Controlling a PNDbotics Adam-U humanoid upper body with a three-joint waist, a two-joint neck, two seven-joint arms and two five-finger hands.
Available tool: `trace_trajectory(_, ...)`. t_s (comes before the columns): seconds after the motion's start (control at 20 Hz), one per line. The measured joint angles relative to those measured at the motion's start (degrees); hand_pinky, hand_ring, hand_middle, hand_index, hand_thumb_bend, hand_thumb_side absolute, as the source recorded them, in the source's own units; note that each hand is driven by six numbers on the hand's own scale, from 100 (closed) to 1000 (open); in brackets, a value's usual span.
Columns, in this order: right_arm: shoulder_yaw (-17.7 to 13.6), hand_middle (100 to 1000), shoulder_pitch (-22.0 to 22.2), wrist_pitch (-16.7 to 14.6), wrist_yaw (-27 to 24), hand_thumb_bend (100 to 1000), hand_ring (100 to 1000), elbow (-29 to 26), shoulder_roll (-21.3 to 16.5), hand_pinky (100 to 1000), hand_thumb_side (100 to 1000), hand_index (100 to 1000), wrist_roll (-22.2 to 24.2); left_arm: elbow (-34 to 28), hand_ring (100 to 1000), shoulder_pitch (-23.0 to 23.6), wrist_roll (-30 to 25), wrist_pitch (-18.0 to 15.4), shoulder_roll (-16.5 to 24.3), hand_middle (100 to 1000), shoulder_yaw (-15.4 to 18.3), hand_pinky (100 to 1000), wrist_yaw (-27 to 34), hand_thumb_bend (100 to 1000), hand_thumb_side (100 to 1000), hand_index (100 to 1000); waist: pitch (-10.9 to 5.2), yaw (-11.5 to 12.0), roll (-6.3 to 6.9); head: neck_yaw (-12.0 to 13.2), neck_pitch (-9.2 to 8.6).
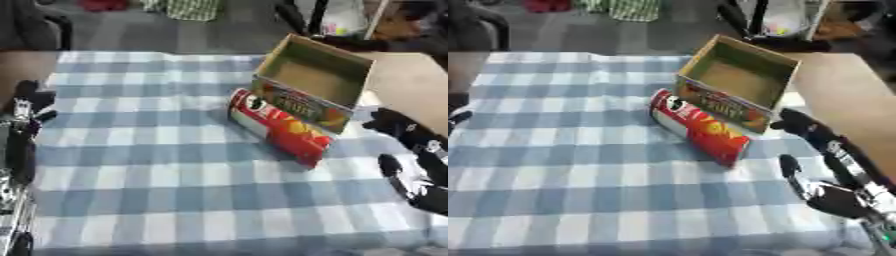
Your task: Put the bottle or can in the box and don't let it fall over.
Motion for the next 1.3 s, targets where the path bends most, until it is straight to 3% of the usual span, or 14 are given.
trace_trajectory(0.35,0.63,812,-4.46,-0.18,-3.83,100,1000,4.82,-3.45,941,547,1000,0.97,-0.01,851,-0.02,-0.34,-0.11,-0.01,712,-0.34,836,0.02,437,882,910,0.0,0.84,0.25,-0.72,0.0)
trace_trajectory(0.8,2.25,816,-9.44,-0.64,-4.51,100,1000,12.76,-6.12,943,561,1000,2.02,-0.01,851,-0.23,-0.67,-0.26,-0.01,713,-0.67,837,0.18,437,882,911,-0.04,2.2,0.32,-1.33,0.0)
trace_trajectory(1.3,5.38,826,-13.9,-1.97,0.85,100,1000,19.46,-7.11,941,560,1000,1.06,-0.01,852,-0.45,-1.13,-0.25,-0.42,712,-1.03,837,0.32,439,881,911,-0.04,3.41,0.52,-2.28,0.01)
